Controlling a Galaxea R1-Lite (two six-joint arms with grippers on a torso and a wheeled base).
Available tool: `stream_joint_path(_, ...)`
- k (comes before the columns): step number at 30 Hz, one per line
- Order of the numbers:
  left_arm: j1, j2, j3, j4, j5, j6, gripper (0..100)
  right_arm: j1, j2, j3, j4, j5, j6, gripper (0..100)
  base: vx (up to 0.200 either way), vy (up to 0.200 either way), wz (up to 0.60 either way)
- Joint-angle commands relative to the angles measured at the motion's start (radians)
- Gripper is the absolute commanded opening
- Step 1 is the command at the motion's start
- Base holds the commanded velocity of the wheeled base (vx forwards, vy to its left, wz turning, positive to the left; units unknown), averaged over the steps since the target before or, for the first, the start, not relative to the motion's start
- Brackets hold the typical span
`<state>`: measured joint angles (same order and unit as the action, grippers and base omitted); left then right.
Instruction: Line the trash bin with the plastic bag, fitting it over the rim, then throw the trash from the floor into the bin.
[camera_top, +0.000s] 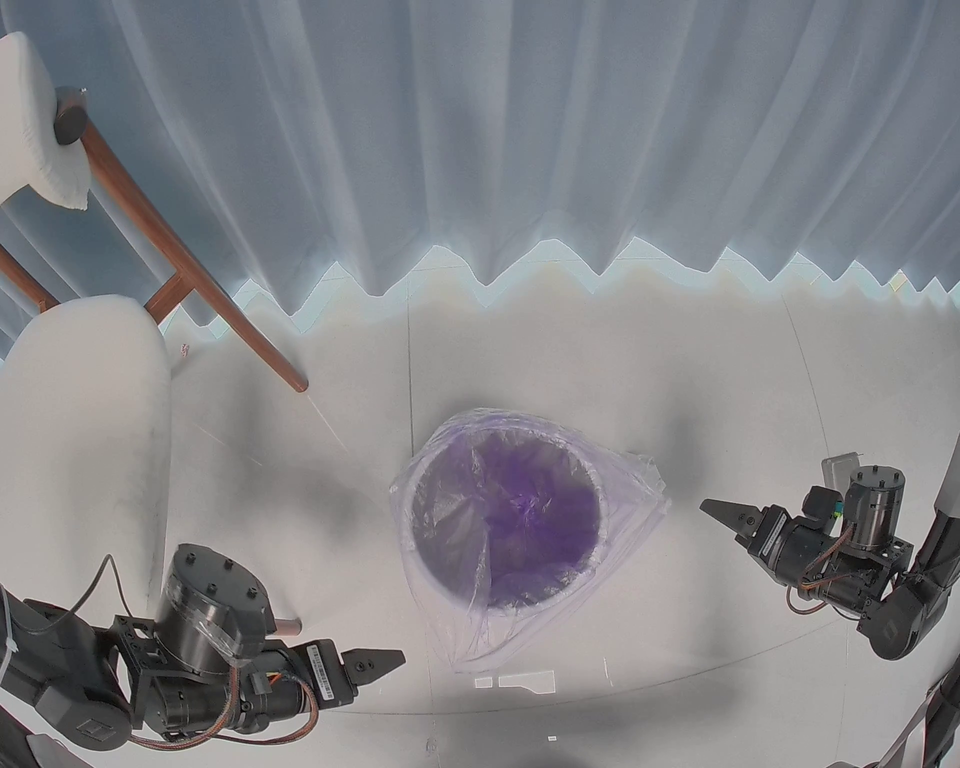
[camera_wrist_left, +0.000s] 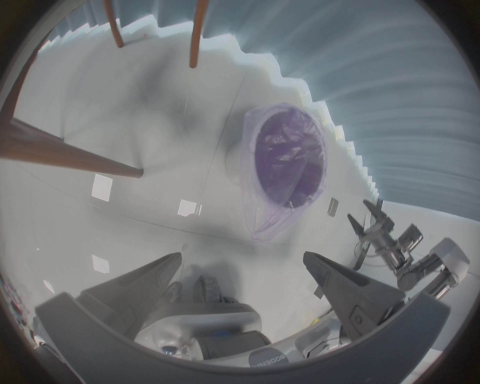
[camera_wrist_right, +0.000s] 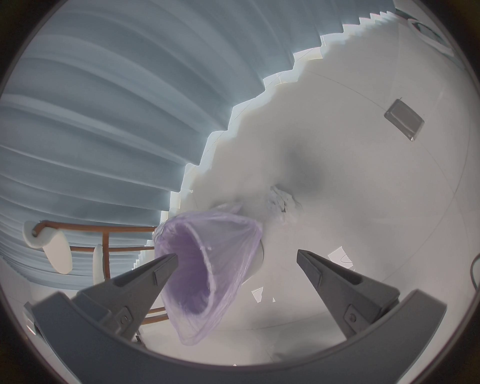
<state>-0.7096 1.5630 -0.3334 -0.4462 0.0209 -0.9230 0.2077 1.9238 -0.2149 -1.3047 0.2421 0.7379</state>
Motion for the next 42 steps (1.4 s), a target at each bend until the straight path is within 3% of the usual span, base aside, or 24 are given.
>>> stream_joint_path(1, 0.055, 0.015, 0.004, -0.068, -0.004, 0.001, 100, -0.004, -0.035, 0.035, -0.019, -0.004, 0.002, 100, 0.000, 0.000, 0.00)
stream_joint_path(7, 0.157, 0.149, 0.001, -0.433, -0.076, -0.019, 100, -0.010, -0.088, 0.075, -0.024, -0.041, 0.015, 100, 0.000, 0.000, 0.00)
stream_joint_path(10, 0.176, 0.209, 0.002, -0.603, -0.127, -0.086, 100, -0.010, -0.112, 0.092, -0.022, -0.044, 0.026, 100, 0.000, 0.000, 0.00)
stream_joint_path(12, 0.176, 0.249, -0.003, -0.672, -0.124, -0.119, 100, -0.010, -0.118, 0.098, -0.022, -0.047, 0.028, 100, 0.000, 0.000, 0.00)
stream_joint_path(13, 0.177, 0.315, 0.002, -0.795, -0.111, -0.142, 100, -0.008, -0.131, 0.111, -0.022, -0.061, 0.028, 100, 0.000, 0.000, 0.00)
stream_joint_path(14, 0.177, 0.315, 0.002, -0.795, -0.111, -0.142, 100, -0.008, -0.131, 0.111, -0.022, -0.061, 0.028, 100, 0.000, 0.000, 0.00)
stream_joint_path(16, 0.177, 0.442, 0.002, -0.980, -0.068, -0.148, 100, -0.008, -0.154, 0.137, -0.022, -0.086, 0.038, 100, 0.000, 0.000, 0.00)
stream_joint_path(18, 0.191, 0.502, 0.005, -1.059, -0.045, -0.135, 100, -0.007, -0.169, 0.157, -0.024, -0.089, 0.052, 100, 0.000, 0.000, 0.00)
stream_joint_path(23, 0.243, 0.534, 0.036, -1.065, -0.052, -0.071, 100, -0.008, -0.189, 0.189, -0.024, -0.092, 0.077, 100, 0.000, 0.000, 0.00)
stream_joint_path(24, 0.271, 0.543, 0.065, -1.031, -0.064, -0.004, 100, -0.008, -0.206, 0.200, -0.022, -0.107, 0.084, 100, 0.000, 0.000, 0.00)
stream_joint_path(27, 0.280, 0.554, 0.065, -1.040, -0.065, 0.013, 100, -0.005, -0.212, 0.213, -0.022, -0.110, 0.084, 100, 0.000, 0.000, 0.00)
stream_joint_path(30, 0.277, 0.571, 0.059, -1.053, -0.068, 0.015, 100, -0.007, -0.210, 0.213, -0.022, -0.110, 0.084, 100, 0.000, 0.000, 0.00)
stream_joint_path(33, 0.282, 0.649, -0.015, -1.106, -0.067, 0.012, 100, -0.004, -0.210, 0.207, -0.024, -0.110, 0.083, 100, 0.000, 0.000, 0.00)
stream_joint_path(42, 0.297, 0.727, -0.188, -1.103, -0.104, -0.011, 100, -0.004, -0.210, 0.212, -0.024, -0.110, 0.084, 100, 0.000, 0.000, 0.00)
